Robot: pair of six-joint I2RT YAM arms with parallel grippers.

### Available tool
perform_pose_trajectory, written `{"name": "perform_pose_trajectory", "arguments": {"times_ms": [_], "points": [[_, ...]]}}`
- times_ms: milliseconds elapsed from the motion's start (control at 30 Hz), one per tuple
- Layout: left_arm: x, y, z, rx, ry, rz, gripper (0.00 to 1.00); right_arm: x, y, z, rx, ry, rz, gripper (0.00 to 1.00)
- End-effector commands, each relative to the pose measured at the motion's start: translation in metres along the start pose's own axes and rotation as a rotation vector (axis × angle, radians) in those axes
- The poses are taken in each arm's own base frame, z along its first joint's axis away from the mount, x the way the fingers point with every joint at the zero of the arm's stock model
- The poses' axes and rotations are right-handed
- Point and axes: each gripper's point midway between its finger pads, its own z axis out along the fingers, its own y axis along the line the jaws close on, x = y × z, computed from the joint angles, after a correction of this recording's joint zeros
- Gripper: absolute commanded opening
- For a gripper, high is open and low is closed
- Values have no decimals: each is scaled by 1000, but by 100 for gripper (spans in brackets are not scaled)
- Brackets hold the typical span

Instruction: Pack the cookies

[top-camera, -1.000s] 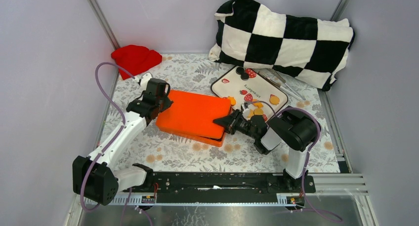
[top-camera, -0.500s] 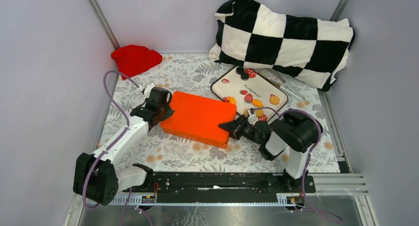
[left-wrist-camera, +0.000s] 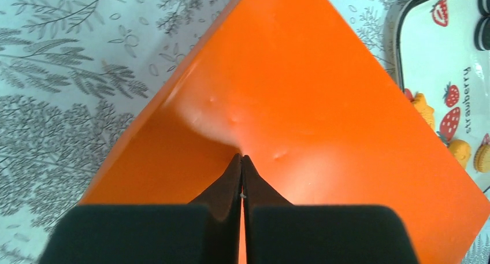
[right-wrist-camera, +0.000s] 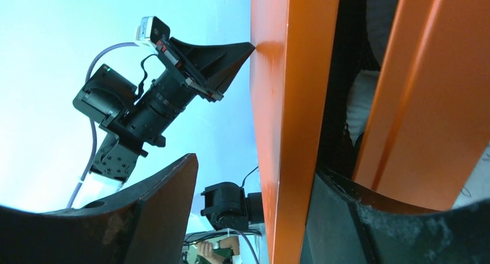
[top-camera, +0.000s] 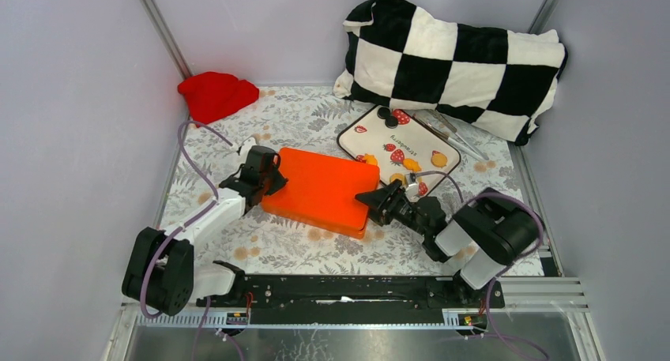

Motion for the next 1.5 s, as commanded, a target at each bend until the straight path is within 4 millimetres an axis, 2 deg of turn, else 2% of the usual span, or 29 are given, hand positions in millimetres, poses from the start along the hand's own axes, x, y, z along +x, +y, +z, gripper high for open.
{"name": "perform_pose_trajectory", "arguments": {"times_ms": [0, 133, 233, 400, 500, 567, 633, 700, 767, 833, 933, 1033, 1100, 1233, 1333, 1400, 1467], "points": [[40, 22, 9, -59, 126, 30, 0, -7, 22, -17, -49, -56, -87, 71], [42, 19, 11, -49, 130, 33, 0, -11, 14, -36, 46, -98, -150, 70], [47, 19, 14, -41, 144, 31, 0, -22, 8, -53, 172, -158, -235, 70], [61, 16, 23, -25, 192, 26, 0, -56, 21, -101, 378, -336, -360, 68], [71, 13, 29, -19, 223, 24, 0, -60, 20, -117, 462, -354, -384, 67], [75, 9, 31, -17, 237, 33, 0, -56, 14, -116, 505, -316, -375, 67], [79, 5, 32, -12, 250, 44, 0, -47, -3, -109, 585, -240, -357, 64], [75, 0, 30, -13, 249, 45, 0, -41, -16, -102, 645, -177, -350, 58], [58, 0, 25, -54, 213, 42, 0, -39, -24, -96, 676, -144, -354, 48], [30, -2, 16, -85, 165, 9, 0, -42, -29, -93, 704, -148, -365, 36], [-12, 7, 4, -148, 103, -80, 0, -51, -37, -98, 792, -165, -388, 19], [-43, 26, -3, -241, 18, -140, 0, -55, -40, -94, 831, -153, -424, 16], [-52, 36, -4, -275, -10, -174, 0, -54, -45, -89, 850, -118, -439, 14], [-43, 65, 7, -379, -42, -200, 0, -50, -56, -77, 910, -42, -445, 11], [-29, 80, 27, -410, -25, -181, 0, -54, -64, -69, 969, -14, -456, 10], [-19, 83, 40, -408, 2, -160, 0, -55, -65, -62, 980, 5, -463, 10], [-12, 78, 53, -372, 42, -137, 0, -53, -65, -51, 970, 36, -471, 10]]}}
